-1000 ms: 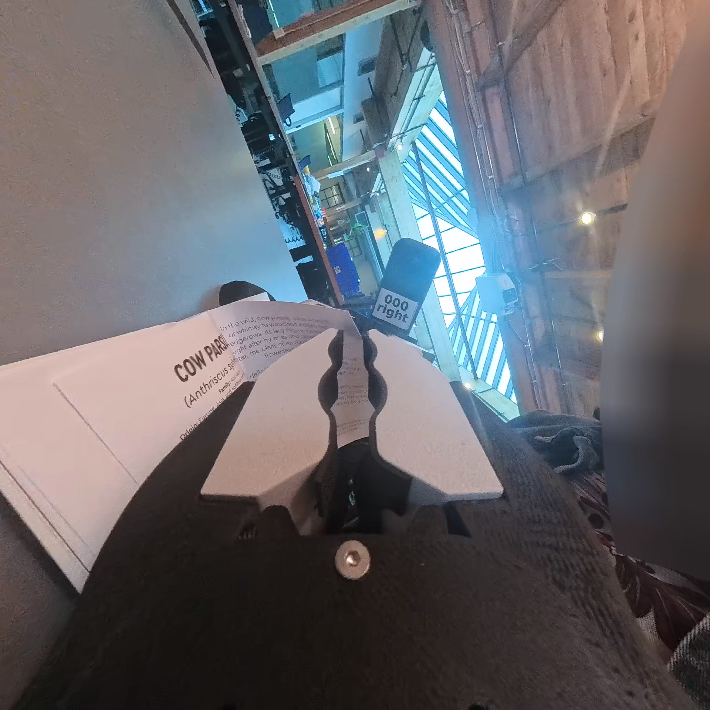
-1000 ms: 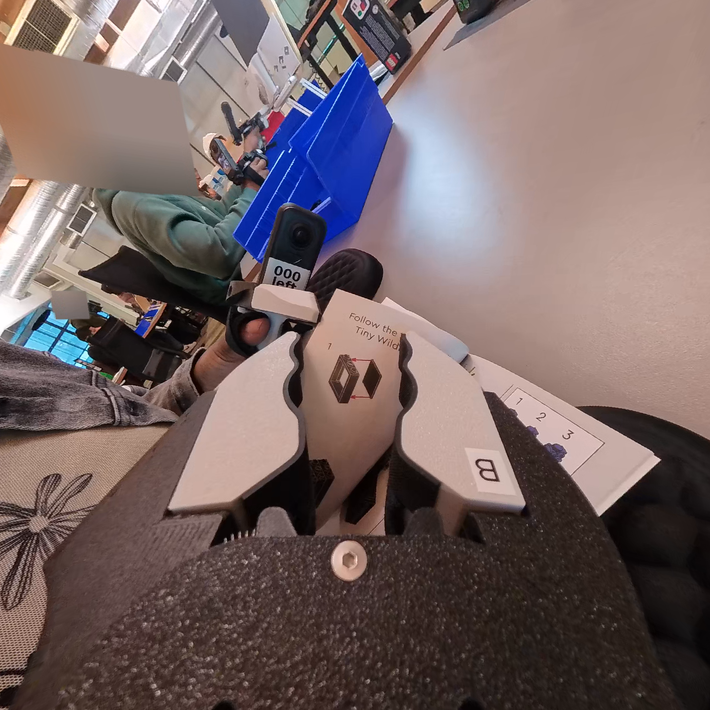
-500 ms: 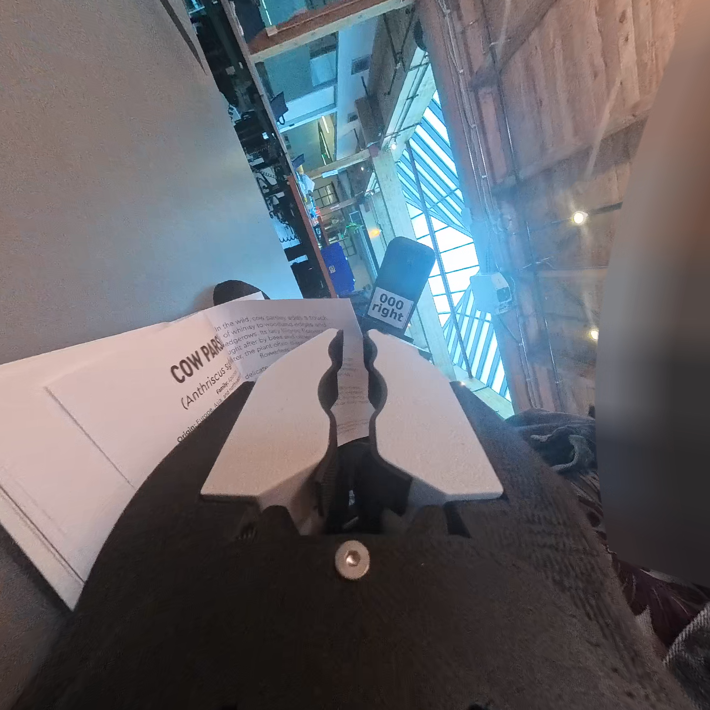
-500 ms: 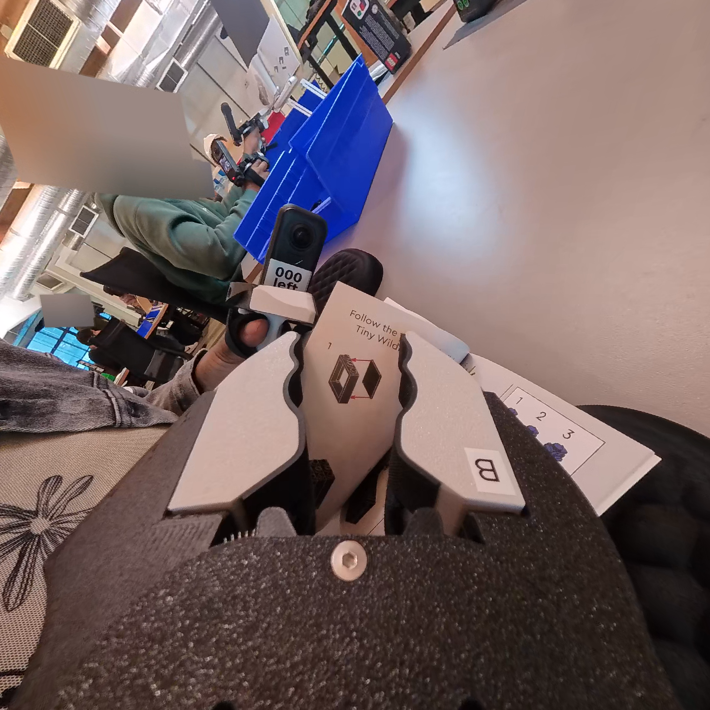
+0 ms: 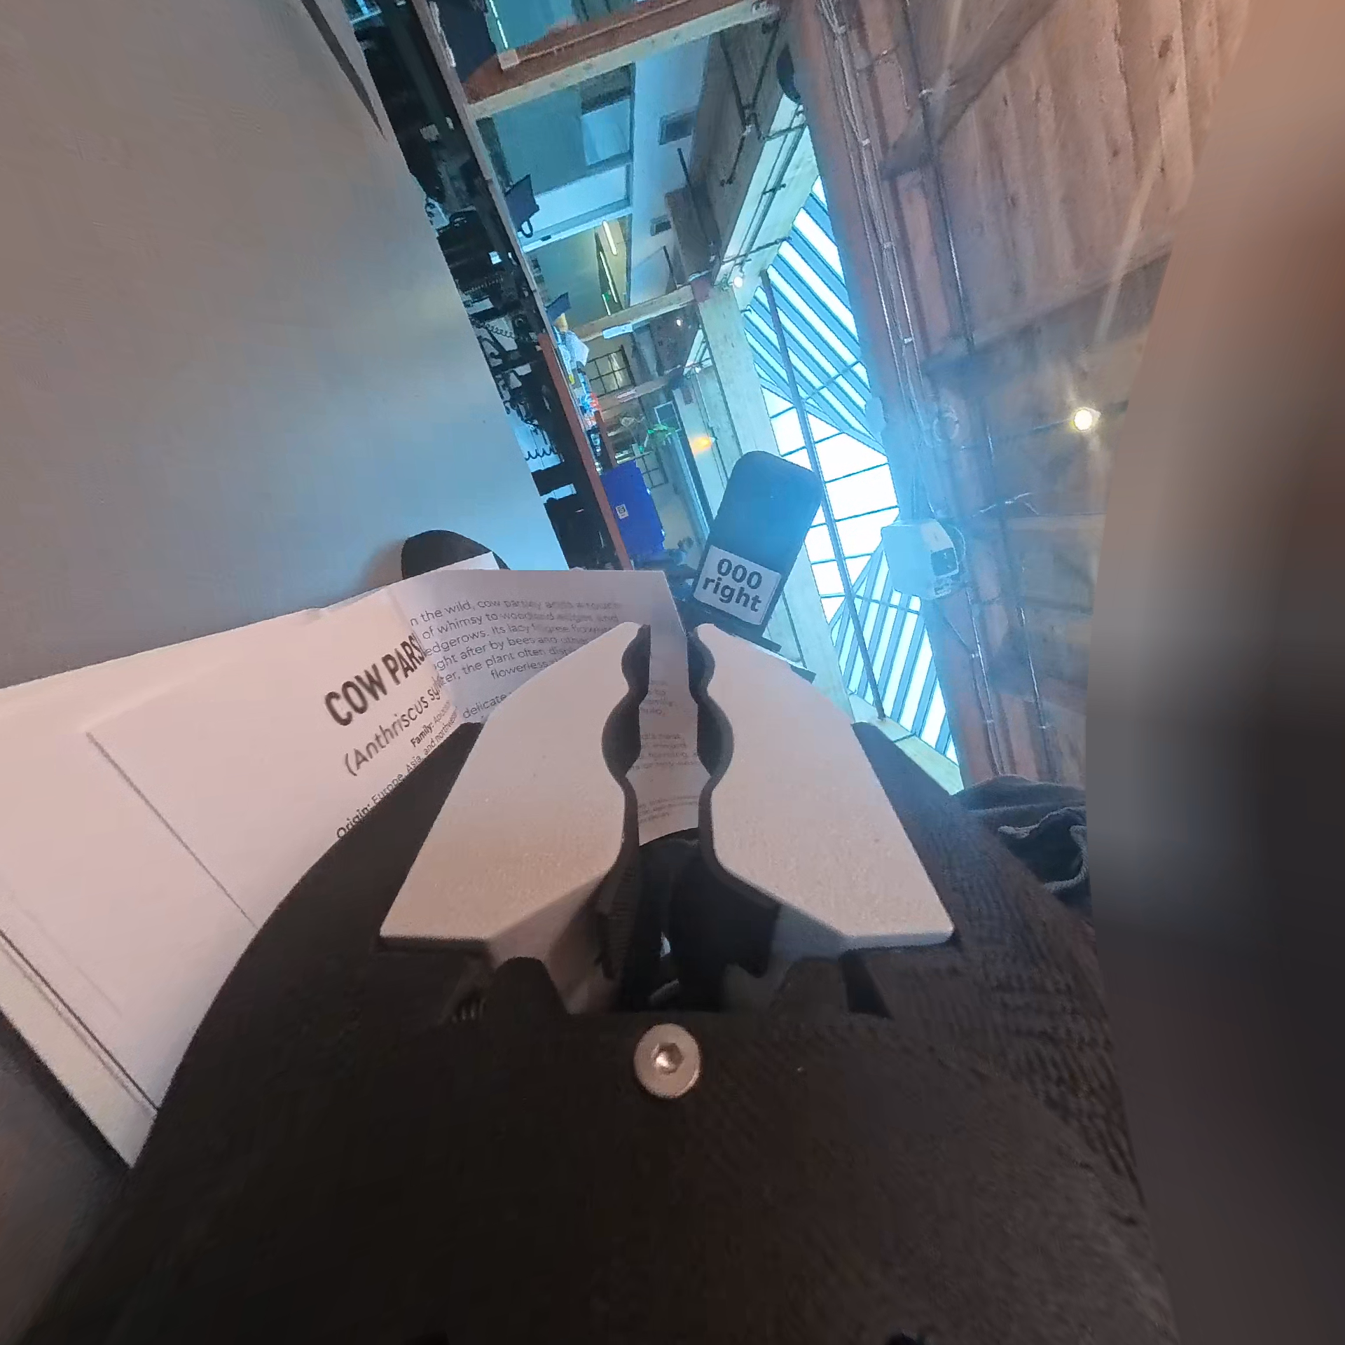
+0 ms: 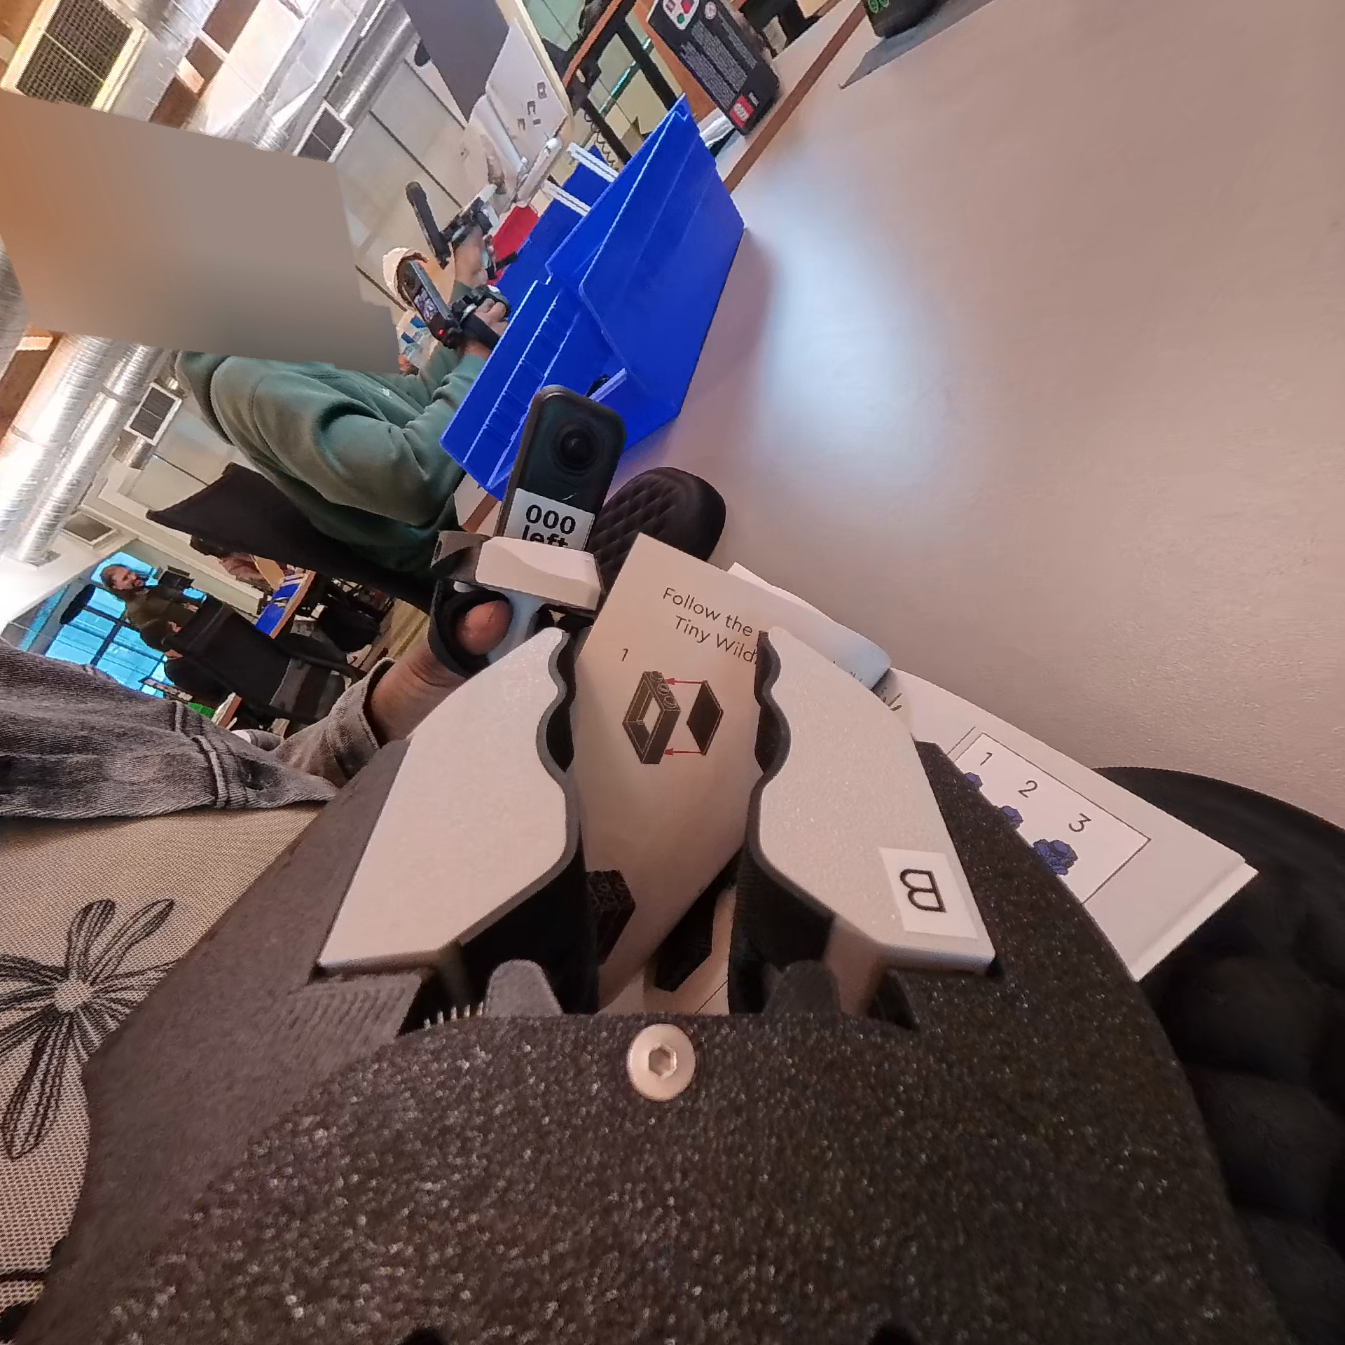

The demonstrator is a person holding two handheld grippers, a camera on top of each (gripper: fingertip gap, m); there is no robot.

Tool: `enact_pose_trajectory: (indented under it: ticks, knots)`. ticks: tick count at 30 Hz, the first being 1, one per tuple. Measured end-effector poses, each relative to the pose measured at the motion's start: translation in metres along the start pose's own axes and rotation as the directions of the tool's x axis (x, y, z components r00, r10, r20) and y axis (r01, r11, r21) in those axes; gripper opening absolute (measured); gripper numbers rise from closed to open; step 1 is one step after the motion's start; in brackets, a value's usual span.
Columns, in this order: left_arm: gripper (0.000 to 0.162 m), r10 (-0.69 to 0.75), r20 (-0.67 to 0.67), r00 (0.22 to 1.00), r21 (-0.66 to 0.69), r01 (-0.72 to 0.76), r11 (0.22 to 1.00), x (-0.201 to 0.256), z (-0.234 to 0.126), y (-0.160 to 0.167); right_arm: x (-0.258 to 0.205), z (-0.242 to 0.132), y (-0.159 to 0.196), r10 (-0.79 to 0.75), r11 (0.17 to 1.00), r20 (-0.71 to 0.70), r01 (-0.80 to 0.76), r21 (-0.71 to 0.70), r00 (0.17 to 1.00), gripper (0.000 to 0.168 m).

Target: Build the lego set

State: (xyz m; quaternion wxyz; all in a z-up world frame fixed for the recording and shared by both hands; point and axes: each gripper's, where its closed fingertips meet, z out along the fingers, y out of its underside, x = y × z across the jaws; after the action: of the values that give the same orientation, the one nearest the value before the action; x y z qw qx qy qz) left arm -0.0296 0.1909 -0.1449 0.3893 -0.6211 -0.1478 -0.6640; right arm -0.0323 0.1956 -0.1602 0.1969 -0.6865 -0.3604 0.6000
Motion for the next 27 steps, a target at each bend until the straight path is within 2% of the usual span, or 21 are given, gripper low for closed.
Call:
enact_pose_trajectory:
  ticks: [18,27]
  knots:
    - [0.010,0.001,0.005,1.000,-0.007,-0.001,1.000,-0.0016,0.0006,0.0014,-0.0003,-0.0007,-0.0004,0.007,1.000,0.006,-0.007,0.006,1.000,0.045]
    - [0.004,0.016,0.029,0.999,-0.022,-0.015,1.000,-0.0040,0.0007,0.0042,-0.0001,-0.0023,-0.0023,0.043,0.999,0.024,-0.043,0.013,0.999,0.047]
